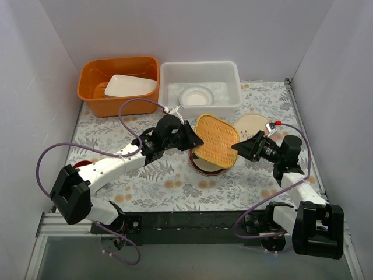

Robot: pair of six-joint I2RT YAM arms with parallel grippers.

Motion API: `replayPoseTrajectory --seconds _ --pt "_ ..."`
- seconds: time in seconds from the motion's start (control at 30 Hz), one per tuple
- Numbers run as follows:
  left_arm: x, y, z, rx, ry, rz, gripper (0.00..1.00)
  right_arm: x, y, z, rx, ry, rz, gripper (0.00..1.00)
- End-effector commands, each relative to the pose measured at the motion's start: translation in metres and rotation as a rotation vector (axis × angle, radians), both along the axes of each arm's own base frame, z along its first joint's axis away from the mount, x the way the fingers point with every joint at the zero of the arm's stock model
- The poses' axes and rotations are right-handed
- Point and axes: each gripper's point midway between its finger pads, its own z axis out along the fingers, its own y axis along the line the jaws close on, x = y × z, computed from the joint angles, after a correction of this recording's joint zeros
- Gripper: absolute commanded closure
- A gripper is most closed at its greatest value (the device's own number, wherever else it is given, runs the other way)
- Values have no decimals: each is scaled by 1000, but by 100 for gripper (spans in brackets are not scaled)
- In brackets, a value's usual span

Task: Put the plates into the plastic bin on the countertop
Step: Place the plate in the plastic bin.

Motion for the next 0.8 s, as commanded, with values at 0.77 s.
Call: replayPoseTrajectory --seconds 0.77 --pt "3 10 38 -35 -84 38 100 -8 -1 12 -56 -111 10 5"
